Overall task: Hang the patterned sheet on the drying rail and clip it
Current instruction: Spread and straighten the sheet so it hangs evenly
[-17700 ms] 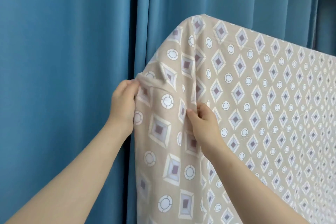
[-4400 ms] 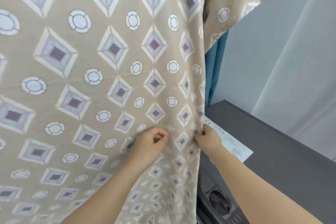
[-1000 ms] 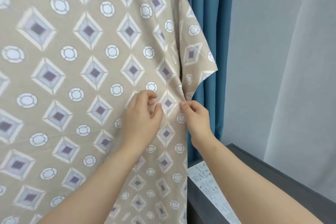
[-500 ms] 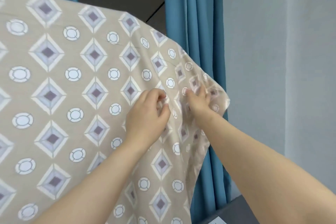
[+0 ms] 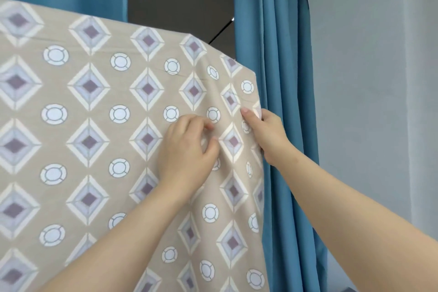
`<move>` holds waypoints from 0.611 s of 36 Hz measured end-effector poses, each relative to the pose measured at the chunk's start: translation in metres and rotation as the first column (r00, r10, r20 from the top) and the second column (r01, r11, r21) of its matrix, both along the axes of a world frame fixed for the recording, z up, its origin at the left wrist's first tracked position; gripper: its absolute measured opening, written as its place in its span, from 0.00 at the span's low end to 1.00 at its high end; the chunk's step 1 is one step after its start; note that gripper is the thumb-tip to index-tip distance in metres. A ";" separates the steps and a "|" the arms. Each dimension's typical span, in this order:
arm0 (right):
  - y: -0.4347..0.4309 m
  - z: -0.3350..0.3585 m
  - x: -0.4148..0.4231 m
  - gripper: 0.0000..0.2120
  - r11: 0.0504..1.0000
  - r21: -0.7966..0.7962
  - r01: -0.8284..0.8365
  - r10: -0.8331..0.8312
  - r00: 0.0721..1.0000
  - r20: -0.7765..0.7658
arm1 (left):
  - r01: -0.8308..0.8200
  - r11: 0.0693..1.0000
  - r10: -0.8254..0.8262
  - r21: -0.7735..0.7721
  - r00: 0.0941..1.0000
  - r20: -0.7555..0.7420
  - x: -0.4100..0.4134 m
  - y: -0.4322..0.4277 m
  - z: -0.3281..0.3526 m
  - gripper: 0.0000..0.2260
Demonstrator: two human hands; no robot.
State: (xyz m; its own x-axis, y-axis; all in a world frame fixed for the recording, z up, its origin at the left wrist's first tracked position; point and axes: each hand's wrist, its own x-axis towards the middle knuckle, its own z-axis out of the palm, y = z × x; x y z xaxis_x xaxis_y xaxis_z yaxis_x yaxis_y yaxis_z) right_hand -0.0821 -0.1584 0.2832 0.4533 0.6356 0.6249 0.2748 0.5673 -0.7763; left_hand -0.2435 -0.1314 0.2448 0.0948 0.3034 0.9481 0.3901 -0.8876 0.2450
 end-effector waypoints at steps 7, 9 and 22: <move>-0.008 0.019 0.004 0.15 0.953 0.148 0.265 -0.262 0.964 -0.044 | 0.020 0.999 -0.022 -0.028 0.998 -0.063 0.001 -0.005 0.010 0.09; -0.008 0.024 0.004 0.12 0.959 0.052 0.279 -0.281 0.960 0.026 | 0.027 0.999 -0.028 -0.017 0.997 -0.065 0.000 -0.006 0.012 0.09; -0.026 -0.009 -0.006 0.11 0.952 -0.236 0.194 -0.190 0.981 0.040 | 0.144 0.987 -0.151 -0.078 0.983 -0.102 0.022 -0.016 -0.005 0.06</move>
State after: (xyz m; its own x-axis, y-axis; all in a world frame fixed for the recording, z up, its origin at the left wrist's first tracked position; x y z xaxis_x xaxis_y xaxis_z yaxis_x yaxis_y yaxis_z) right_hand -0.0880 -0.1843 0.2746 0.5722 0.6689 0.4745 0.3740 0.3021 -0.8768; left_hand -0.2214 -0.1475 0.2397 0.2431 0.3437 0.9071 0.2835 -0.9195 0.2724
